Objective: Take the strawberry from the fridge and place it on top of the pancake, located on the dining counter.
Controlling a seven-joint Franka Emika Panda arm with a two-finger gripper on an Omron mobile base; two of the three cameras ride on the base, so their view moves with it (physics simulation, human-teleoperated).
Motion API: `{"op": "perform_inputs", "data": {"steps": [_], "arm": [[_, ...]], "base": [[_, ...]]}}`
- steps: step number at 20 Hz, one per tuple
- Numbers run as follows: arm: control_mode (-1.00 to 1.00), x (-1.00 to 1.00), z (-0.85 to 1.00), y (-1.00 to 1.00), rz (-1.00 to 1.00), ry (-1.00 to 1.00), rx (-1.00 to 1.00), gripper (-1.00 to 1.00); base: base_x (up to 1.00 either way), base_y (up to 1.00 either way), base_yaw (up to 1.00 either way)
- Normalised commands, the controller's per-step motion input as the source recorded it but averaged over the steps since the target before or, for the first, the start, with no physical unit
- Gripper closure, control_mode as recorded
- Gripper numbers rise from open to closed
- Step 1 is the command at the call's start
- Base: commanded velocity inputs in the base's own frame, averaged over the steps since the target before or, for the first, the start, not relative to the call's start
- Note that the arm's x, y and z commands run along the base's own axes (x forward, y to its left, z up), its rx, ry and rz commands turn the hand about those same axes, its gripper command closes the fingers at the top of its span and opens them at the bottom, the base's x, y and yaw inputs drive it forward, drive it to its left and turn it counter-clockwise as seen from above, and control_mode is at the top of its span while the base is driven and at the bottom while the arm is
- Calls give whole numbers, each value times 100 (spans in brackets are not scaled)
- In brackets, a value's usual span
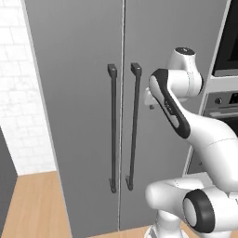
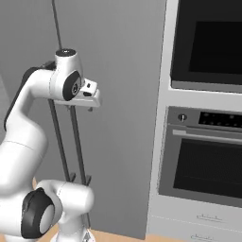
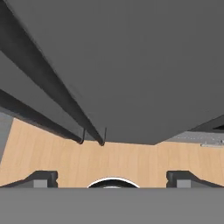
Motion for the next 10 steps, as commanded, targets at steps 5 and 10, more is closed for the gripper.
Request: {"op": "perform_inputs", "data": {"steps": [5, 10], "arm": [[100, 0, 0, 0, 0, 0, 0, -100], [100, 0, 0, 0, 0, 0, 0, -100]], "base": [[-13, 62, 0], [0, 30, 0]]}}
